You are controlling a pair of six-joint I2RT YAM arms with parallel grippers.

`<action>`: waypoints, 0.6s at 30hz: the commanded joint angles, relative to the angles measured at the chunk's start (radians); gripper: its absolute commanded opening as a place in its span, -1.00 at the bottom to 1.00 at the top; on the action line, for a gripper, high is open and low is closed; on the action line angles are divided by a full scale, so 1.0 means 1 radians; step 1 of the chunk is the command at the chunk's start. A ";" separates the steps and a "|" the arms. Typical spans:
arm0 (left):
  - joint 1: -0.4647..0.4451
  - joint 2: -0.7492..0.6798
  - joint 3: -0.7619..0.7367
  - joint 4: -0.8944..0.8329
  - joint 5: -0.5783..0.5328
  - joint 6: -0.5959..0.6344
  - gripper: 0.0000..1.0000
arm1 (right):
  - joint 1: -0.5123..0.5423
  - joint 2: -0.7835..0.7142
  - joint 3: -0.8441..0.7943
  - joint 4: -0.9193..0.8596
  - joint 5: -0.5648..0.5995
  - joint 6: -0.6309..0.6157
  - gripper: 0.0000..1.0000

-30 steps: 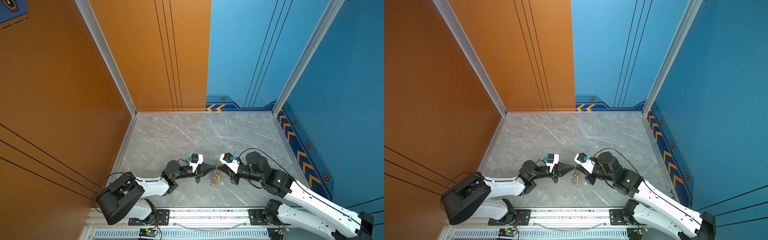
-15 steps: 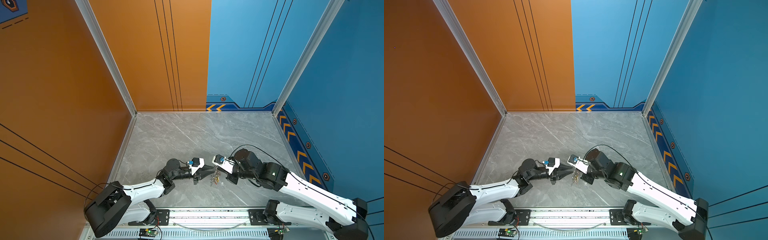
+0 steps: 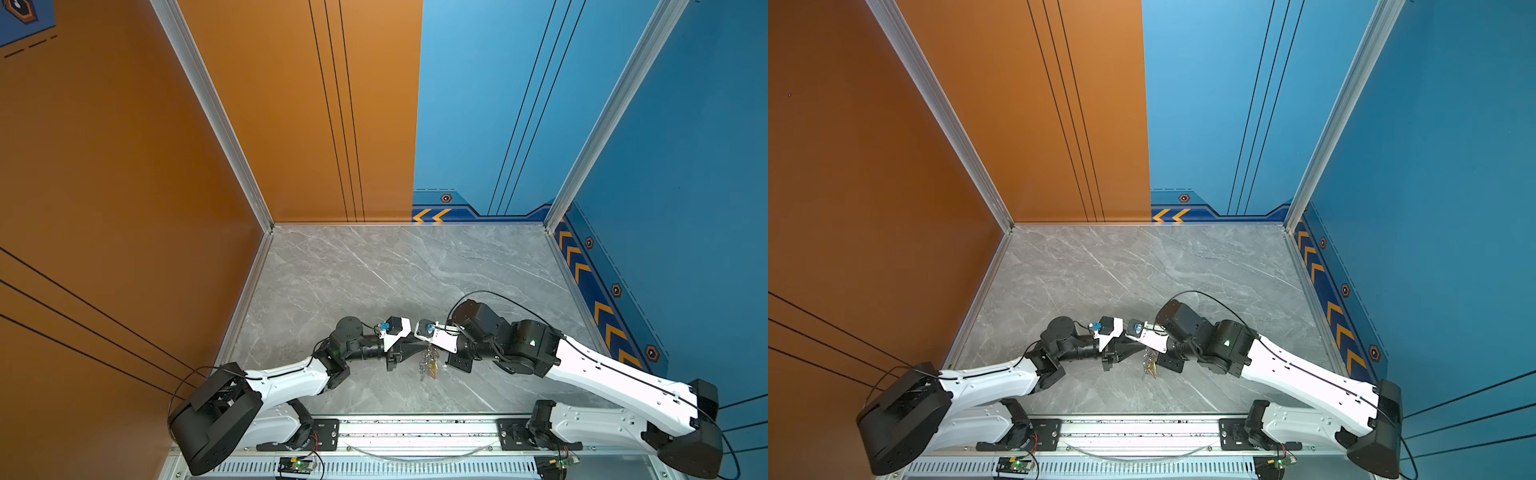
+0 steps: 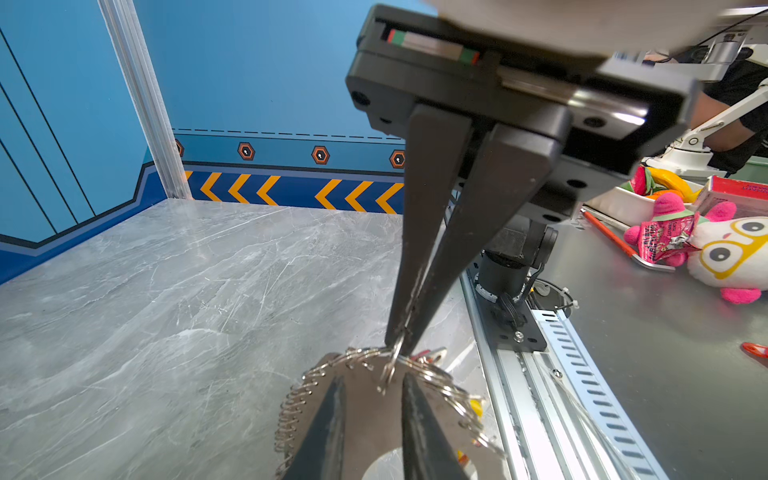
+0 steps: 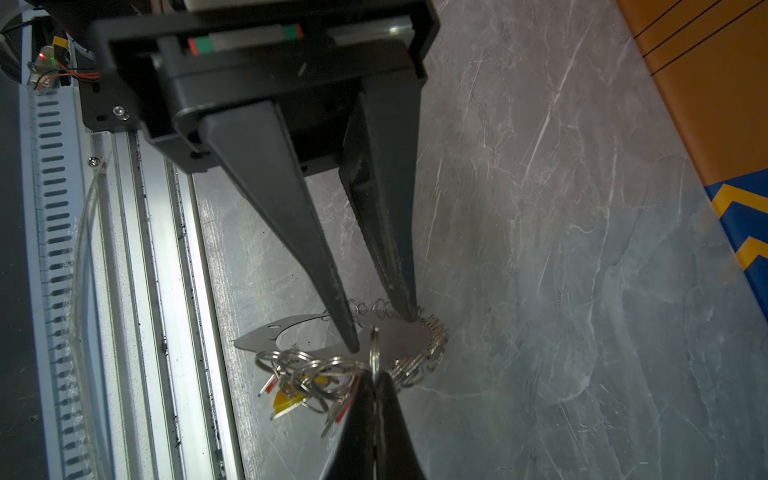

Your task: Put the keys on the keyring

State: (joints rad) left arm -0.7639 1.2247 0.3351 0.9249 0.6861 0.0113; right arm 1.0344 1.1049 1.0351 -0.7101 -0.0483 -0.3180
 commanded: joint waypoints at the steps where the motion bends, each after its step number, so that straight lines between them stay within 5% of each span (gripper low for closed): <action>1: 0.004 -0.004 0.022 -0.004 0.010 0.003 -0.52 | 0.006 0.003 0.039 -0.011 0.007 -0.014 -1.00; 18: 0.000 0.013 0.036 -0.004 0.030 -0.012 -0.92 | 0.014 0.035 0.040 0.025 0.003 -0.023 -1.00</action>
State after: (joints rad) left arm -0.7647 1.2308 0.3370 0.9127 0.7094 0.0048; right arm 1.0405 1.1393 1.0447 -0.7151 -0.0349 -0.3183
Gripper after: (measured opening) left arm 0.045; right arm 0.047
